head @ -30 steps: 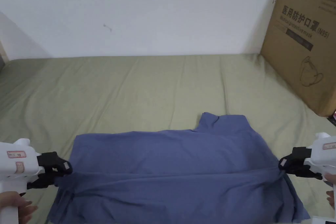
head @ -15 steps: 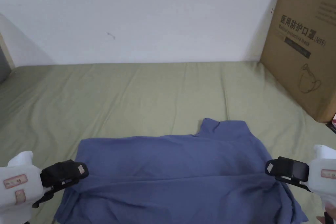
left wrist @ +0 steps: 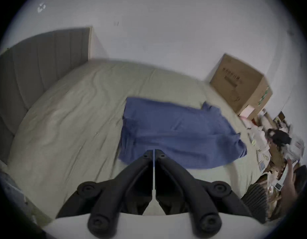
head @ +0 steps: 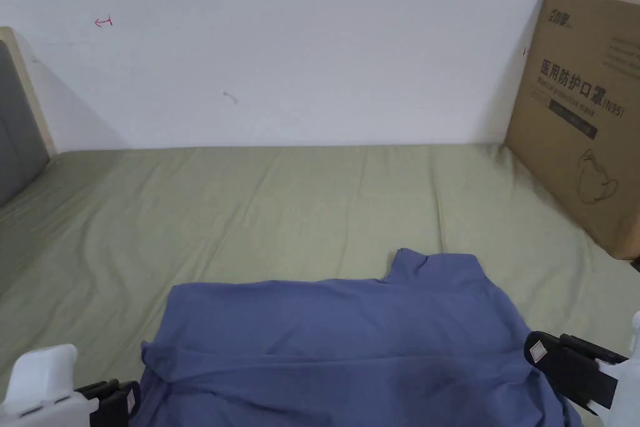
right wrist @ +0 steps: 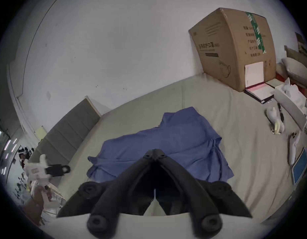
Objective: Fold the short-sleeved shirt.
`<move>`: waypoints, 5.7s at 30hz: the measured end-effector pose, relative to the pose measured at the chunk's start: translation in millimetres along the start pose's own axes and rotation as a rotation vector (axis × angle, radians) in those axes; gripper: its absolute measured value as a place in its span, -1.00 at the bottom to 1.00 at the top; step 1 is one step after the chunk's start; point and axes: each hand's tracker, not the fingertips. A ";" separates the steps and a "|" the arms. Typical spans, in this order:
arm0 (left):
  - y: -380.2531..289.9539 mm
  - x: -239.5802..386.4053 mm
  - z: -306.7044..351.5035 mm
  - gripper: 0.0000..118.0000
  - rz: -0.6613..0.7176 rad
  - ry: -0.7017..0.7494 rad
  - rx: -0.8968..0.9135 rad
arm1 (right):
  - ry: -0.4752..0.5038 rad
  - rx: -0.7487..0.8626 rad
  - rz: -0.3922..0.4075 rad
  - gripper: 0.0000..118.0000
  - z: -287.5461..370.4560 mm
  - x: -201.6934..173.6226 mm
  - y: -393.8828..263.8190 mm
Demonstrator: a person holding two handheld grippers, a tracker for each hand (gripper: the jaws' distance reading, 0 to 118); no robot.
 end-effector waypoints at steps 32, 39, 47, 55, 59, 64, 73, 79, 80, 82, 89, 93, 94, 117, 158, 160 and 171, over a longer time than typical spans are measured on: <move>8.2 -10.2 -94.7 -0.92 -0.015 0.033 -0.127 | -0.129 -0.319 -0.037 0.32 -62.1 90.2 -2.8; 6.6 -6.3 -80.8 -0.92 -0.025 0.080 -0.107 | -0.327 -0.624 -0.111 0.99 -125.9 168.7 -32.5; -2.8 -10.8 -92.3 -0.92 0.000 0.103 -0.164 | -0.250 -0.635 0.108 -0.26 -118.2 128.3 -27.0; 10.0 -27.2 -66.3 -0.92 0.082 0.028 -0.096 | -0.180 -0.582 -0.046 -0.82 -86.3 124.0 -13.2; 8.0 -20.9 -30.8 -0.92 0.029 0.048 -0.102 | -0.127 -0.559 -0.063 -0.82 -42.4 122.7 -5.1; -26.0 -32.7 -1.7 -0.92 0.036 0.050 -0.251 | -0.123 -0.767 0.013 -0.82 -5.6 106.0 -29.3; -64.7 -62.7 -17.0 -0.67 0.178 0.016 -0.395 | -0.209 -0.813 -0.005 -0.70 -21.3 107.3 -61.5; -45.6 -54.9 2.9 1.00 0.144 0.078 -0.272 | -0.252 -0.613 0.096 1.00 -8.1 102.2 -41.2; -40.6 -52.3 15.0 0.90 0.147 0.070 -0.200 | -0.226 -0.558 0.080 1.00 -3.1 98.6 -34.9; -37.6 -44.1 31.5 0.89 0.143 0.029 -0.120 | -0.197 -0.454 0.075 1.00 6.8 82.2 -22.3; 1.0 7.7 33.7 0.87 -0.020 -0.006 0.021 | -0.090 -0.303 0.062 0.97 7.1 33.7 1.8; 15.6 33.5 35.6 -0.87 -0.083 -0.078 0.076 | 0.001 -0.155 0.104 -0.49 7.8 9.0 13.5; 18.9 38.3 33.5 -0.92 -0.090 -0.080 0.082 | 0.004 -0.141 0.120 -0.87 5.0 2.3 16.9; 72.0 -80.1 -217.4 0.91 -0.032 0.143 -0.350 | 0.041 -0.310 0.062 -0.88 -96.4 9.6 13.8; 54.9 -34.6 -118.8 -0.92 -0.134 0.014 -0.087 | -0.381 -0.689 0.098 1.00 -327.9 142.5 48.2; 51.9 -34.3 -122.1 -0.92 -0.129 0.015 -0.098 | -0.364 -0.703 0.100 1.00 -326.0 143.5 50.5; 51.0 -40.0 -130.7 -0.92 -0.107 0.037 -0.115 | -0.271 -0.582 0.156 -0.67 -278.9 116.6 56.0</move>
